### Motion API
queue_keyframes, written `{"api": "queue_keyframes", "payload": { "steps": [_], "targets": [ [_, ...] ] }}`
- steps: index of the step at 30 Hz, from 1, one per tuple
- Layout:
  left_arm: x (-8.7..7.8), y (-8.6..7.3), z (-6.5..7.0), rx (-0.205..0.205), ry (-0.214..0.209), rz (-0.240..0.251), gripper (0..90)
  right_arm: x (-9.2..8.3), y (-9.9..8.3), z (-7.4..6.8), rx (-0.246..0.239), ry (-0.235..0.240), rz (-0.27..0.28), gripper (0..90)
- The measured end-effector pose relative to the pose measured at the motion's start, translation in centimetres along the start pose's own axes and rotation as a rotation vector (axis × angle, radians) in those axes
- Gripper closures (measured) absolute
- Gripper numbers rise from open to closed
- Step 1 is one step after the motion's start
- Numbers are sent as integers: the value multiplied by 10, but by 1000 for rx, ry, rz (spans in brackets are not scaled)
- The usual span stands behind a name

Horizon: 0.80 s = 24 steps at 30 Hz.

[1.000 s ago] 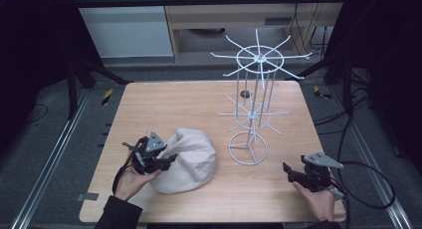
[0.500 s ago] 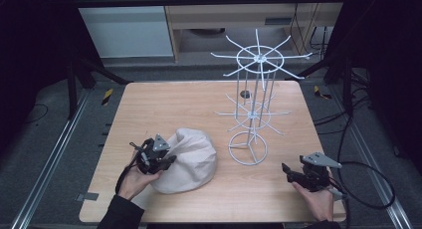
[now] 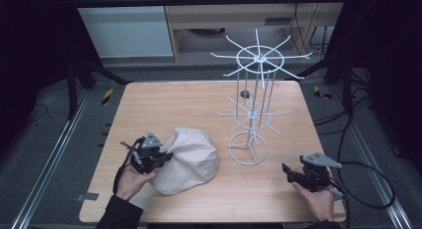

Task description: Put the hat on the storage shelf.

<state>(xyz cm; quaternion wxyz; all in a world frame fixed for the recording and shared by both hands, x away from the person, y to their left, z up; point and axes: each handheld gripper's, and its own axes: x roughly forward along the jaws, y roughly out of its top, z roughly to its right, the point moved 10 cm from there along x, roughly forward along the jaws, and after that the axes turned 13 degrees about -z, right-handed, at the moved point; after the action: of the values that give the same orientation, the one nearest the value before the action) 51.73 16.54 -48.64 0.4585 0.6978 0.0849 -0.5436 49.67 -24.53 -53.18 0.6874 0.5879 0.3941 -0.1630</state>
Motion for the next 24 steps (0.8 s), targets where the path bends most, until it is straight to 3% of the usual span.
{"api": "queue_keyframes", "payload": {
  "steps": [3,4,5,7,8,9,14,24],
  "targets": [
    [-7,4,1,0,-2,39,879,0,0,0,0,0,0,272],
    [-16,8,2,0,0,79,879,0,0,1,-1,-1,0,272],
    [-16,8,2,0,0,79,879,0,0,1,-1,-1,-1,272],
    [-25,12,4,-2,3,122,879,0,0,0,-2,-1,0,272],
    [-33,16,5,-9,4,168,880,0,0,0,-2,-1,0,272],
    [-33,16,5,-9,4,168,880,0,0,0,-2,-1,0,272],
    [-55,25,5,-39,23,289,879,0,0,1,-2,-2,0,271],
    [-86,30,-2,-103,33,428,879,0,0,1,-4,-3,1,272]
  ]
}}
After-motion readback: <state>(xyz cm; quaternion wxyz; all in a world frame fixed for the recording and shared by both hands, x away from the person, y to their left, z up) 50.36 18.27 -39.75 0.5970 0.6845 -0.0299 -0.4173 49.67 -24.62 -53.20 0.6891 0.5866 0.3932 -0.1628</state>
